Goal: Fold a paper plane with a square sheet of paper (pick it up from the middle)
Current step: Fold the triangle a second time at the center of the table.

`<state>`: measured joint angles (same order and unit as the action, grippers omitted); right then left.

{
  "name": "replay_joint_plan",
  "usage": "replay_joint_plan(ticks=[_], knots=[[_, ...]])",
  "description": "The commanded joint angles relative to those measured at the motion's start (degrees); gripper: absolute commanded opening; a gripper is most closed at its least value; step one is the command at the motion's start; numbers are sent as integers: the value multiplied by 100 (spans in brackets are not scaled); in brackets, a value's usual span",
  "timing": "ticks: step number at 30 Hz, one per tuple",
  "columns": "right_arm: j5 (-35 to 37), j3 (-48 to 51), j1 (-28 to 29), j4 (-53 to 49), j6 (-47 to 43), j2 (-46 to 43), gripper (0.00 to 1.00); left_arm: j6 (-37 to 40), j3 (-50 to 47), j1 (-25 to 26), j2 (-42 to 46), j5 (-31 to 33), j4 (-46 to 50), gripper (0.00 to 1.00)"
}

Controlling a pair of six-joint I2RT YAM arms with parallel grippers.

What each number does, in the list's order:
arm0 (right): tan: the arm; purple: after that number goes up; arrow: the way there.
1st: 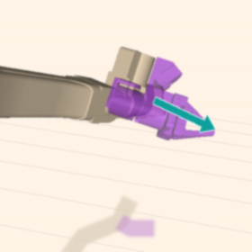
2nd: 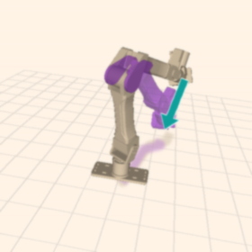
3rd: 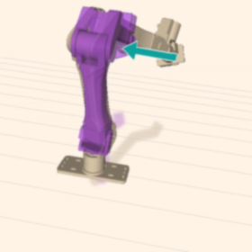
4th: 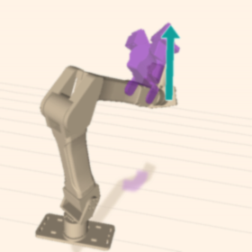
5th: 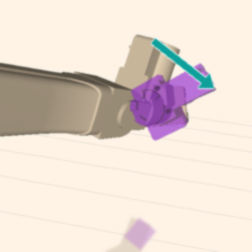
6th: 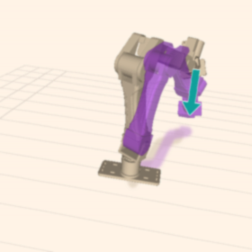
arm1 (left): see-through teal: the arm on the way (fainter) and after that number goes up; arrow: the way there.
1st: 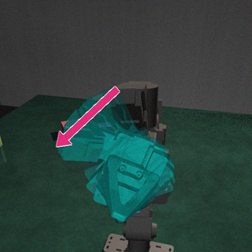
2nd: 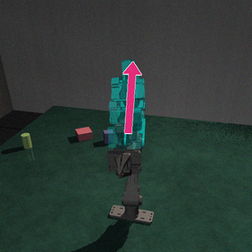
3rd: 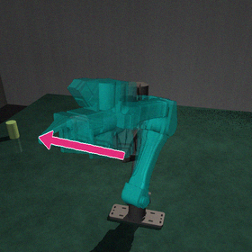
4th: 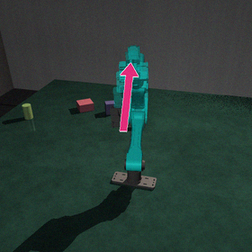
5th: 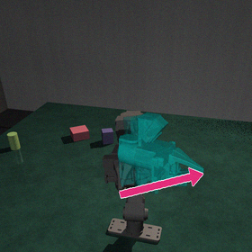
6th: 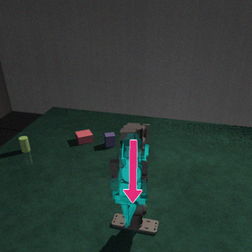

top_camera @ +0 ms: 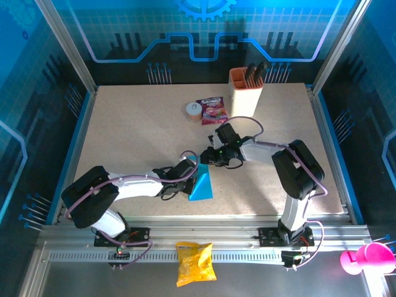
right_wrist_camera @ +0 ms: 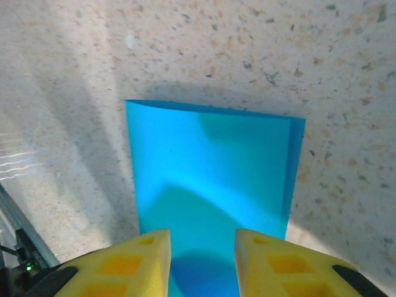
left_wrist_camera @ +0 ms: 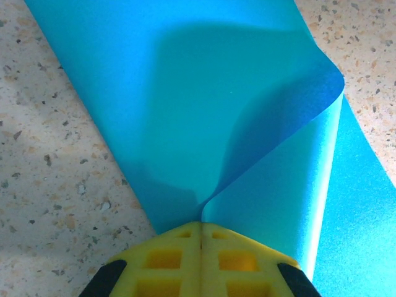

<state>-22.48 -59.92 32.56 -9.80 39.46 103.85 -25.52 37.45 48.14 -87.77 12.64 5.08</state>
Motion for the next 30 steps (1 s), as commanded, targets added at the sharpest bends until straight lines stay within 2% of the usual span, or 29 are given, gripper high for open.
replay_joint_plan(ticks=[1, 5, 9, 19, 30], knots=[[65, 358, -6, -86, 226, -495, 26, -37, 34, -33, -113, -152, 60, 0], [122, 849, 224, 294, 621, -818, 8, -33, 47, -37, -116, -188, 54, 0], [248, 1117, 585, 651, 1019, -882, 1, -15, 50, -38, -133, -200, 37, 0], [434, 976, 1163, 935, 1395, -536, 0, 16, 52, -33, -135, -201, 37, 0], [722, 1415, 1062, 1193, 1627, -258, 0, 46, 30, -38, -119, -209, 28, 0]])
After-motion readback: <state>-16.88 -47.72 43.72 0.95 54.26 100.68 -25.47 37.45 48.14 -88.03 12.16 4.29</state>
